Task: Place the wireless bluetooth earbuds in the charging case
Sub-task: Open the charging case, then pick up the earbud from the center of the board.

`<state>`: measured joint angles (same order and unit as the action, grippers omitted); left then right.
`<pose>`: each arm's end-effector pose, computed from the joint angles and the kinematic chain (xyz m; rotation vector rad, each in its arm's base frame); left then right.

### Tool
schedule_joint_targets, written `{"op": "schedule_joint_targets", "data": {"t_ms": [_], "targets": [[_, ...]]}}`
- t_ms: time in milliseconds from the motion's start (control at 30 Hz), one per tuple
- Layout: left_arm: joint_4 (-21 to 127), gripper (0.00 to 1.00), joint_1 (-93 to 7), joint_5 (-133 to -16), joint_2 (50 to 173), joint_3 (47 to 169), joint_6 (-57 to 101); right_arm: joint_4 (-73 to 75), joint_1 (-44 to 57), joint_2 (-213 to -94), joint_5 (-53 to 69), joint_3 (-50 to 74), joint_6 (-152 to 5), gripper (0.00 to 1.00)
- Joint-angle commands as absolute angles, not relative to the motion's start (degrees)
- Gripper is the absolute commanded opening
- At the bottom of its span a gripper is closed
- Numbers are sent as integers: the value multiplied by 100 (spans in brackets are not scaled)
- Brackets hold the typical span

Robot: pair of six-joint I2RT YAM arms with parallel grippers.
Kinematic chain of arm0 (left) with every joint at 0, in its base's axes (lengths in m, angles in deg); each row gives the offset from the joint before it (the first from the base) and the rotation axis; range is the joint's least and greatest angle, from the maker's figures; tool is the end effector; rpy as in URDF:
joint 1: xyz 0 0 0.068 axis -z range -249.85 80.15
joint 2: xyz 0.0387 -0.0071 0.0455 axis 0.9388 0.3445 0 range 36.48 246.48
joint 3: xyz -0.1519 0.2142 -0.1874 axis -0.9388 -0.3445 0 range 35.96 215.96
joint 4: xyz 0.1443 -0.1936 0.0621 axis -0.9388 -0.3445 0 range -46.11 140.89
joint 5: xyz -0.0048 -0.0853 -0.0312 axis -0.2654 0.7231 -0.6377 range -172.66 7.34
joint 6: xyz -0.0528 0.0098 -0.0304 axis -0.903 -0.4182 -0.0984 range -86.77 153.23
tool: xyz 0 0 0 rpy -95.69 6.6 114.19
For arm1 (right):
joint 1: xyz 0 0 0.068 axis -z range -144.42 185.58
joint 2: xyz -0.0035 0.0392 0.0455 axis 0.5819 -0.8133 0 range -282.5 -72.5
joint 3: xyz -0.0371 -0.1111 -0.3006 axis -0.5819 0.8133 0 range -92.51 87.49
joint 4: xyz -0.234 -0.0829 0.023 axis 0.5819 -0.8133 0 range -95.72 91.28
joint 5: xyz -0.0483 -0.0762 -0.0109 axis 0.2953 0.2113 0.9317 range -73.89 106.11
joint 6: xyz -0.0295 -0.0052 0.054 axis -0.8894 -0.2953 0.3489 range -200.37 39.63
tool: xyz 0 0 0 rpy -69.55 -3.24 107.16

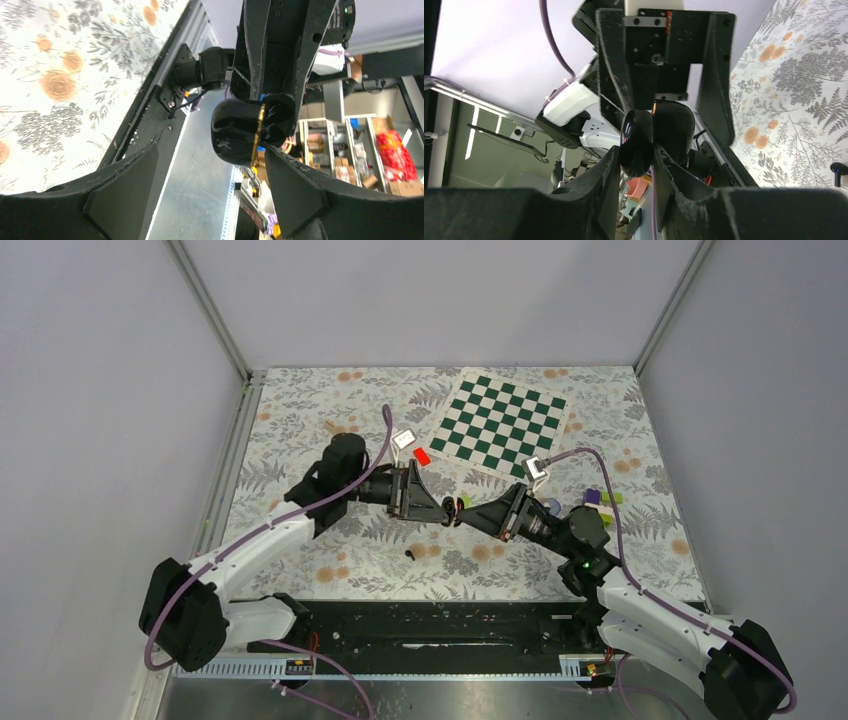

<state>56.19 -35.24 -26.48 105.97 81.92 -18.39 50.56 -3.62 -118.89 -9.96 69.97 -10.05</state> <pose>0.1765 -0.1689 0.3398 0.4897 2.1892 -1.8498 0.0981 0.1065 0.3227 -0.0756 1.5112 1.8791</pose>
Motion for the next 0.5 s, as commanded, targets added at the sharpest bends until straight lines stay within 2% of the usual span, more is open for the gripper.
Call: {"op": "schedule_joint_targets", "data": {"t_ms": [0, 100, 267, 367, 467], "targets": [[3787, 84, -3758, -3277, 10115, 8806, -454, 4729, -326, -11688, -1026, 6827, -1302, 7], [3251, 98, -3997, -3546, 9884, 8886, -144, 4185, -326, -11548, -895, 6824, -1435, 5], [3265, 99, -4214, -3698, 9591, 8826, -104, 3571, -326, -11491, -767, 6826, -1585, 2], [3172, 99, -4248, -4431, 9598, 8733, -341, 3377, -320, -11435, -727, 6892, -1610, 2], [4053, 99, -4262, -5081, 9674, 8127, -1156, 3266, -324, -11227, -755, 7008, -1592, 1]]}}
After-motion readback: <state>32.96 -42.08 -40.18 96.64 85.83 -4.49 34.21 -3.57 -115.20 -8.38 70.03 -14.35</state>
